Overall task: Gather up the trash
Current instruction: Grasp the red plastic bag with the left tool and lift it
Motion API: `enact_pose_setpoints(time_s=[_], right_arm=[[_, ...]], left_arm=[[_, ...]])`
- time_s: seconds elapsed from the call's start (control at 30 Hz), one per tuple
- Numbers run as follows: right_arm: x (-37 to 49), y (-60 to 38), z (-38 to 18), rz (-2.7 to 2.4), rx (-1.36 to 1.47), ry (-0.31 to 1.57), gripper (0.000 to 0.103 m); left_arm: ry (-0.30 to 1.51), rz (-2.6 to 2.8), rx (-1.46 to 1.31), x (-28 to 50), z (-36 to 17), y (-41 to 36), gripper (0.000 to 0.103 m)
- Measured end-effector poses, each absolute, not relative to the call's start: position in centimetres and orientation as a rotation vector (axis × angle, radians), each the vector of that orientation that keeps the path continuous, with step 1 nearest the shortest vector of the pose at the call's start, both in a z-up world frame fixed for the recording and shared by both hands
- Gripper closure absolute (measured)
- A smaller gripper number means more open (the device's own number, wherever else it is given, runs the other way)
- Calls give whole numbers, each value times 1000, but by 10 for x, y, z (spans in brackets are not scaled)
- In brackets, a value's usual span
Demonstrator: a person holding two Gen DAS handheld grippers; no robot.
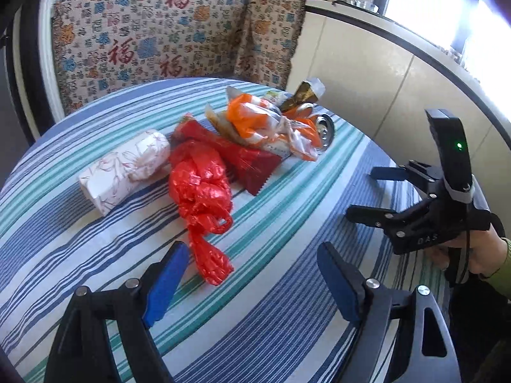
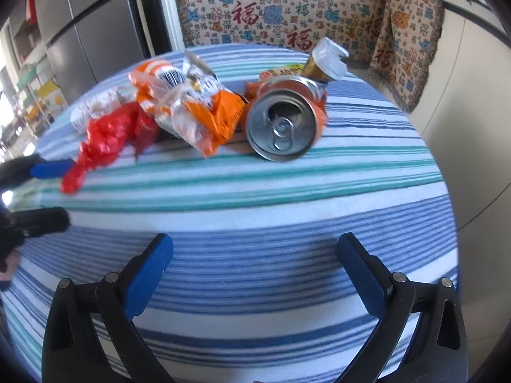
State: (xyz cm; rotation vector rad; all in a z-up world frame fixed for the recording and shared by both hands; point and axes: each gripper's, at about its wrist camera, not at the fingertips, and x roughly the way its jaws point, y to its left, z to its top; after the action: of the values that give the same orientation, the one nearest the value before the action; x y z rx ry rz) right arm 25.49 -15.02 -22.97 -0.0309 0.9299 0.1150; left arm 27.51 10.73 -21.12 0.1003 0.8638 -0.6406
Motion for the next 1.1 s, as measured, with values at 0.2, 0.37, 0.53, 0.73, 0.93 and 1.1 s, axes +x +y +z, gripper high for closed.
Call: enact_pose_setpoints(time_s=[0.2,0.37,0.53,0.73,0.93,1.1], right_arm=[[251,-154,-229,108,-32,929,1],[250,-154,-228,108,-28,928,1],[250,-155,-229,110,-27,928,1],[249,-155,-229,110,-27,927,1],[249,-155,-229,109,-24,927,1],[249,-161,-229,88,-6,925,1]], left_arm=[[873,-449,127,310,-213,95,18],[875,-406,95,336,-218,91,20],[867,-422,99,321,-219,89,58],[878,-343,69,259,-210,91,58],[882,-269,50,233,-211,95,43],[907,-215,57,242,-225,97,39]])
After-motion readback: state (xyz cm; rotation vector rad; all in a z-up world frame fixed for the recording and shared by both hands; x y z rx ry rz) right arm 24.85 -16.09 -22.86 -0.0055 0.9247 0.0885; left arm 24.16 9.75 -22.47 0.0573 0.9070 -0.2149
